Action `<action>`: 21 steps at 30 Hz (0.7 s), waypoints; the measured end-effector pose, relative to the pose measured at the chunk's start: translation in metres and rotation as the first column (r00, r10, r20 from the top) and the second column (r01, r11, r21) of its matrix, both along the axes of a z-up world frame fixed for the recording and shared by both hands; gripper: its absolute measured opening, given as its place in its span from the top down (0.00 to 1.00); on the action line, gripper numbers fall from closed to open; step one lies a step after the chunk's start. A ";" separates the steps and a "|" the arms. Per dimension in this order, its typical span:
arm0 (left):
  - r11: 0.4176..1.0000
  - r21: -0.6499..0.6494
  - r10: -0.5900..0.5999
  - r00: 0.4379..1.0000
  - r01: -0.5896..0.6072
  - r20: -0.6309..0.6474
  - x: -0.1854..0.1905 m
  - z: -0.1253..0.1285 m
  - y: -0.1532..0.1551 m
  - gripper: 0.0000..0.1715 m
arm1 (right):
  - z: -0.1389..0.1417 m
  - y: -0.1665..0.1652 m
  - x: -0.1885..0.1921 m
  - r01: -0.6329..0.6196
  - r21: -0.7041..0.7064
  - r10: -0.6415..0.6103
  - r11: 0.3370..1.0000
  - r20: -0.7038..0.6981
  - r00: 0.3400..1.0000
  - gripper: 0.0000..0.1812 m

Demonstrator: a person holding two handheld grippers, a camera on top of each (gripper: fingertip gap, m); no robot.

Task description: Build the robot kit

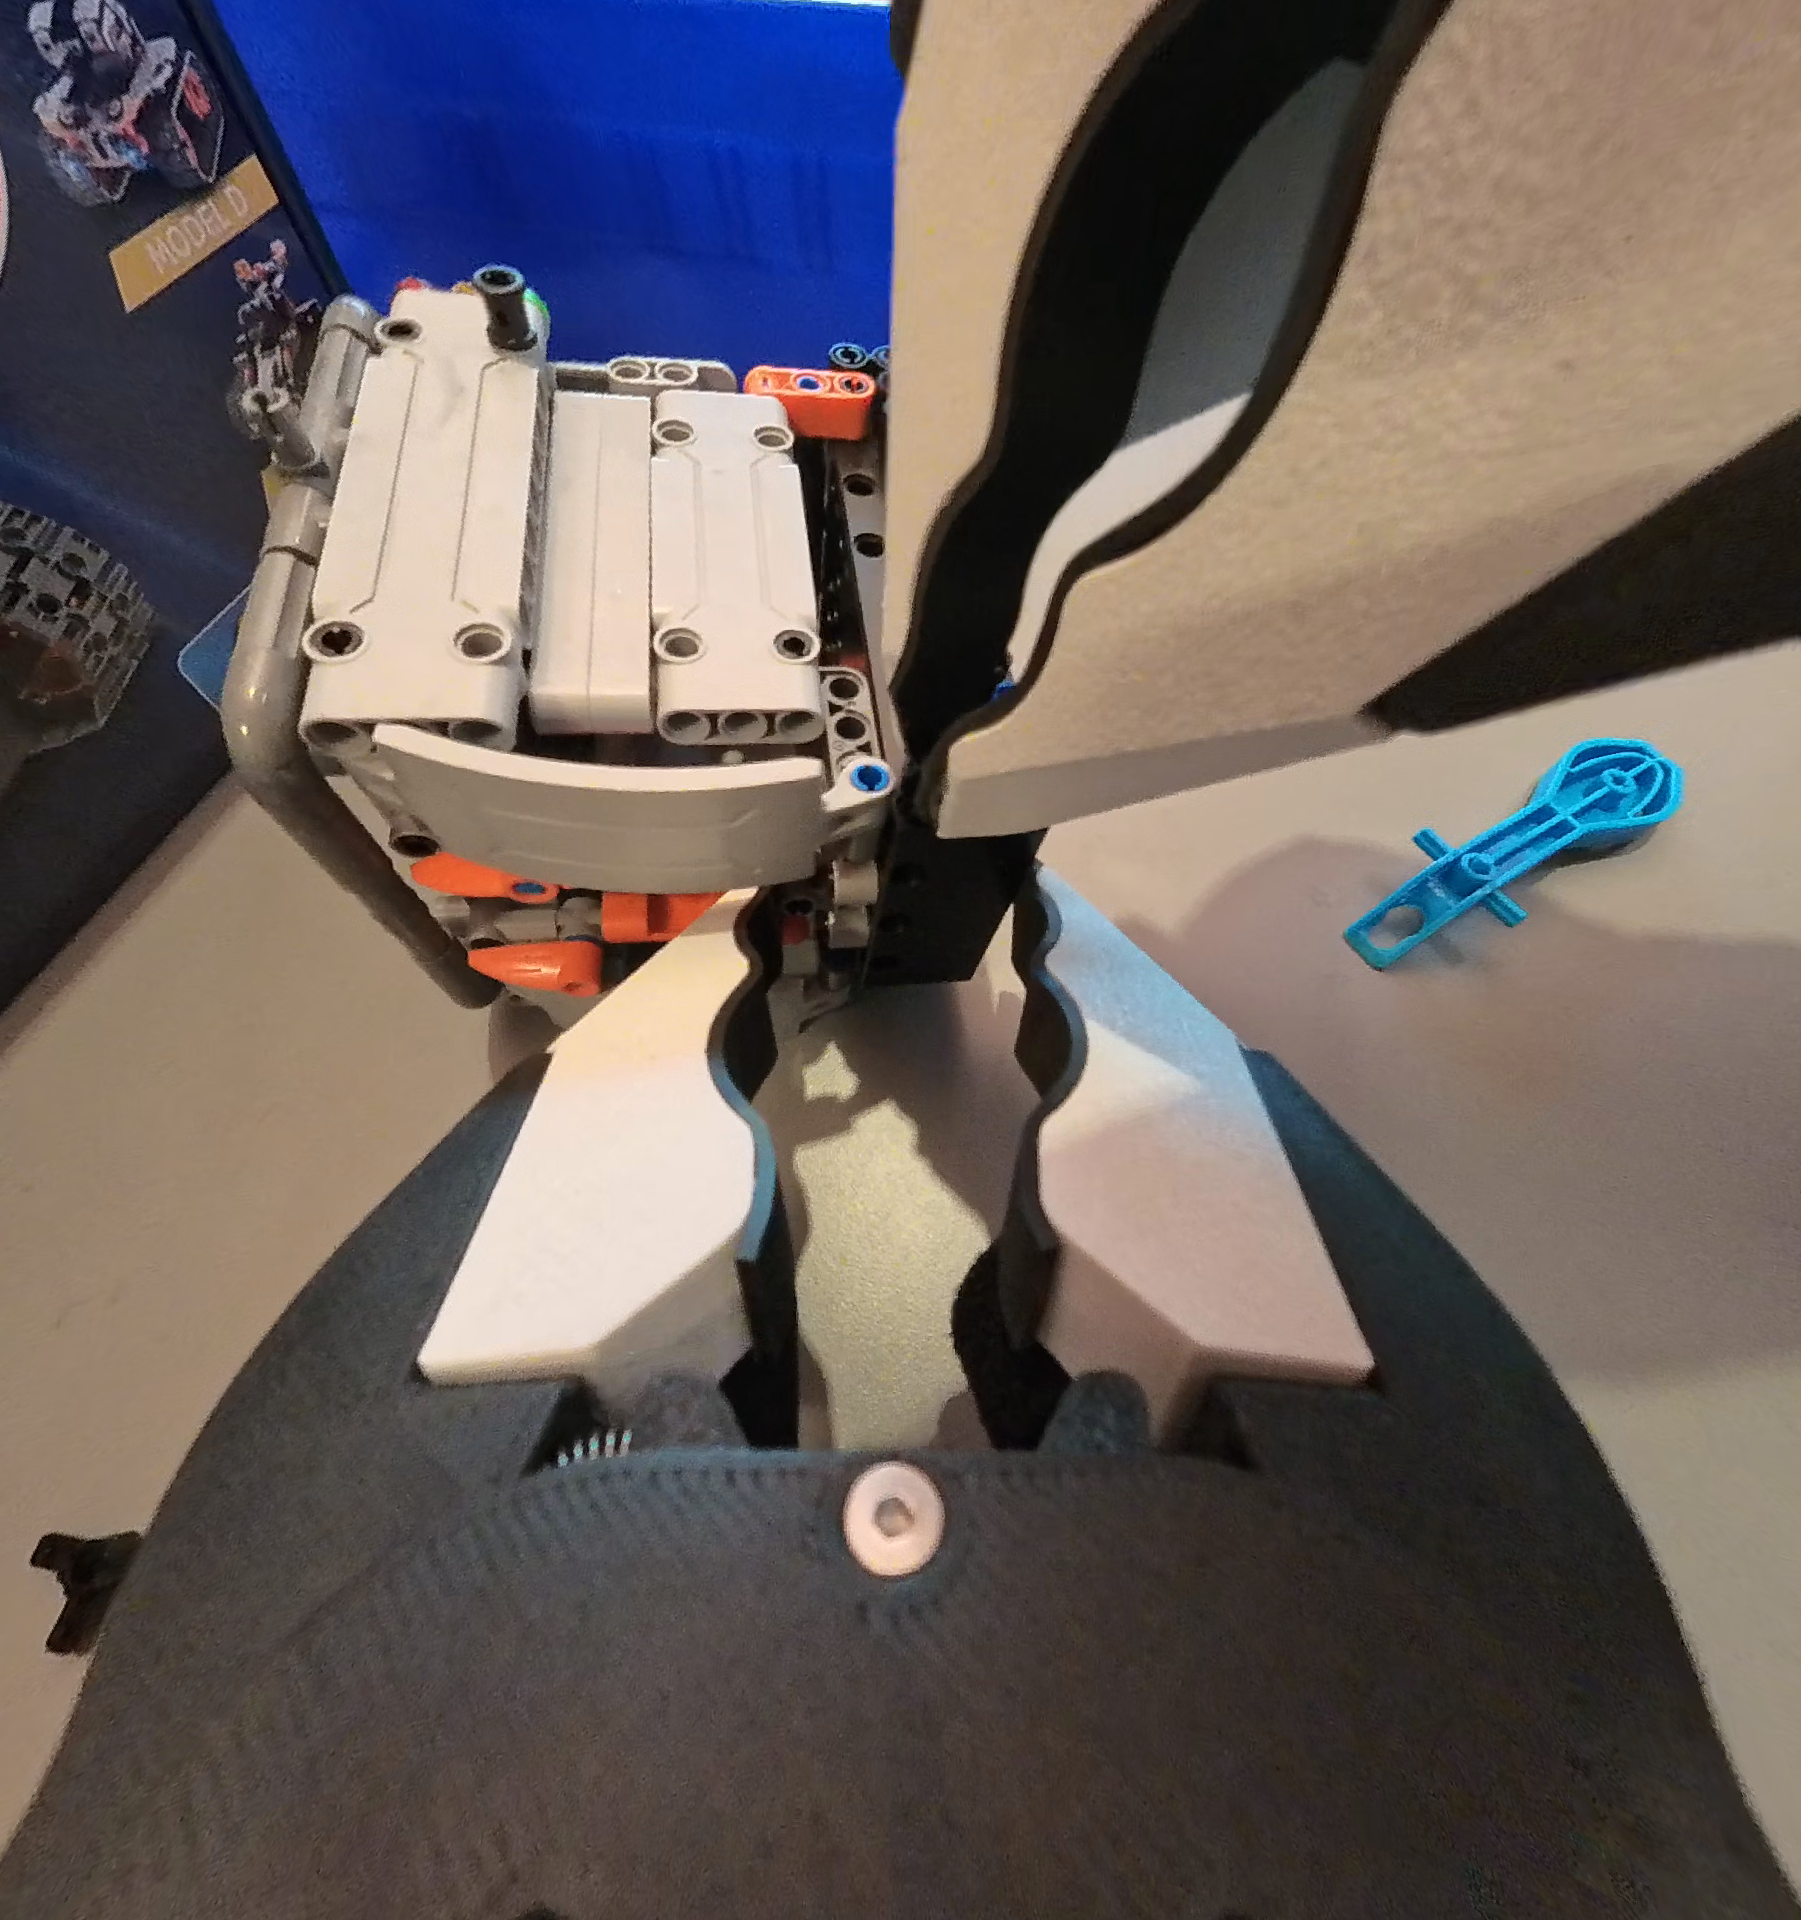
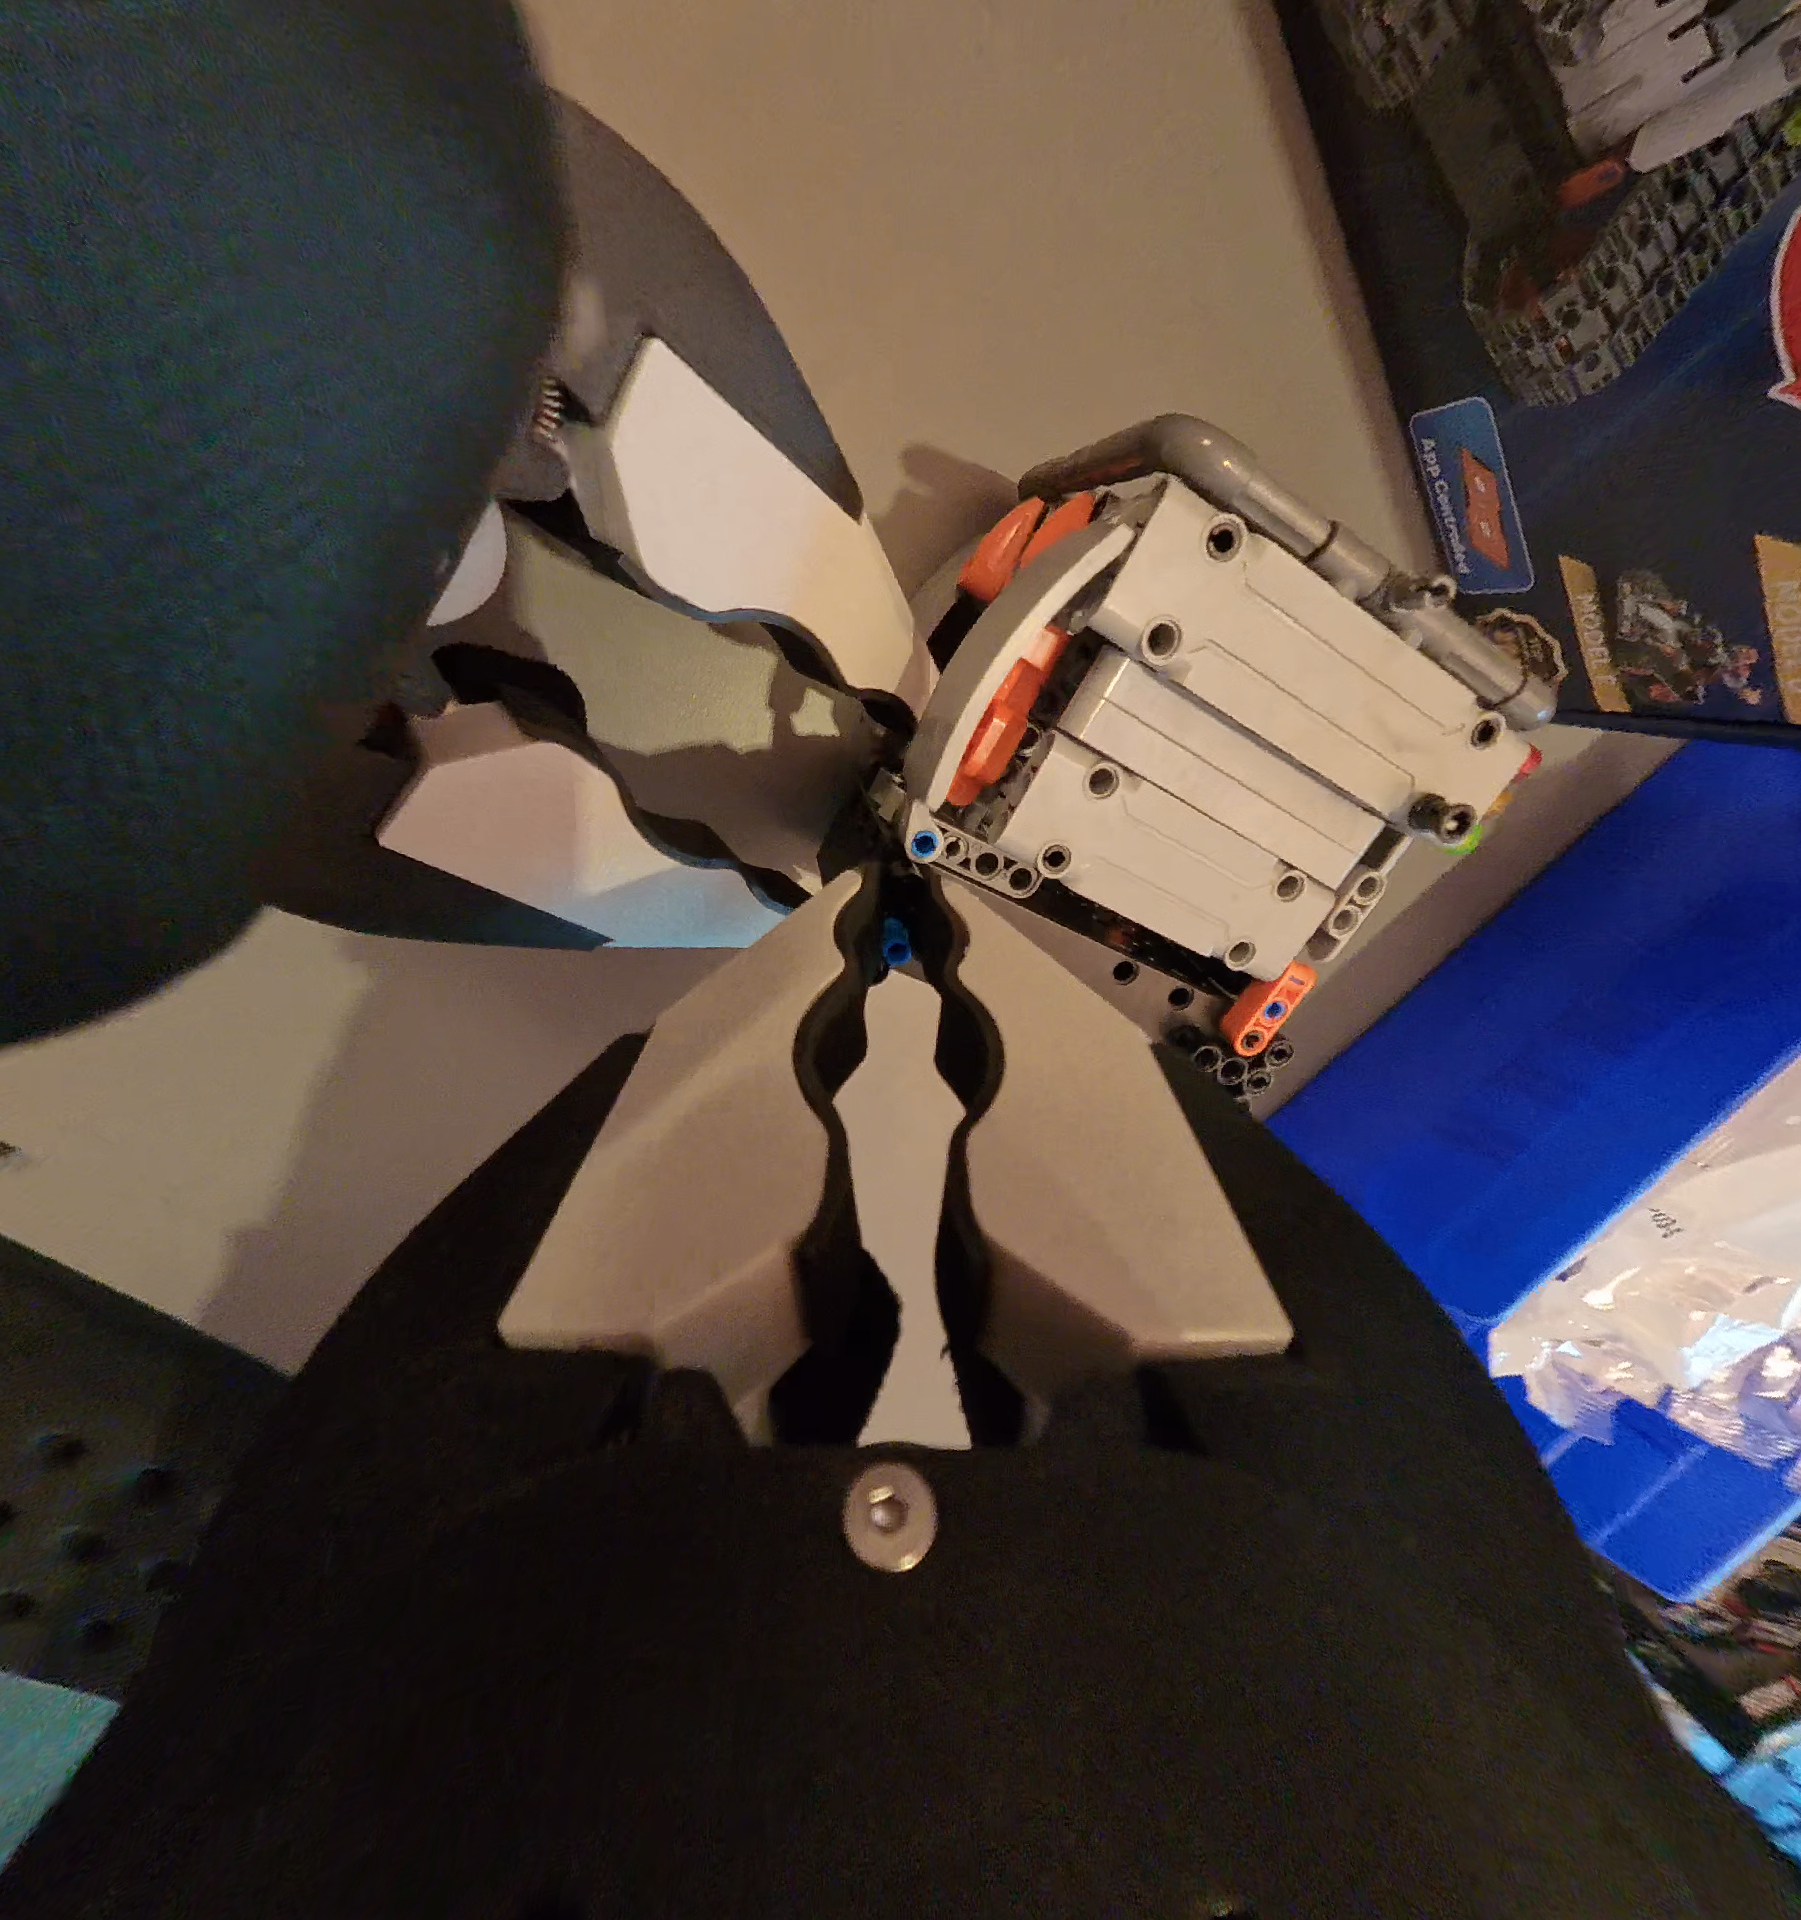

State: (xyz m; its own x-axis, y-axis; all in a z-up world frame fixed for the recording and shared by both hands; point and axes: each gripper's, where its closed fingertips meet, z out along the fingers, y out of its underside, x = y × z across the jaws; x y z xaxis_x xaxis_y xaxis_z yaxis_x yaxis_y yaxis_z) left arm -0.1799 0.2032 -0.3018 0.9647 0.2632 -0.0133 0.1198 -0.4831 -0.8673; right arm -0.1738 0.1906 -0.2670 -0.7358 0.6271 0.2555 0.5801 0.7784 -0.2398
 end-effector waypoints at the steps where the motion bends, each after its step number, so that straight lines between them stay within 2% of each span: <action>1: 1.000 -0.001 0.000 1.000 0.000 -0.001 0.000 0.000 0.000 0.75 | 0.000 0.000 0.000 -0.018 0.017 0.018 1.000 -0.003 1.000 0.98; 7: 1.000 -0.001 -0.003 1.000 0.003 0.004 0.000 0.000 0.000 0.75 | -0.001 -0.001 0.001 -0.069 -0.051 0.069 0.996 -0.002 0.998 0.97; 11: 1.000 0.012 -0.006 1.000 0.006 0.027 -0.001 0.001 0.000 0.75 | 0.001 -0.003 -0.003 -0.059 -0.144 0.056 0.988 -0.027 0.998 0.97; 13: 1.000 0.012 -0.014 1.000 0.013 0.023 0.000 0.000 0.001 0.75 | 0.002 -0.004 -0.001 -0.036 -0.185 0.034 0.982 -0.013 0.999 0.93; 21: 1.000 0.018 -0.014 0.999 0.014 0.036 0.000 0.001 0.001 0.75 | 0.006 -0.002 -0.002 0.015 -0.196 -0.017 0.981 -0.012 1.000 0.97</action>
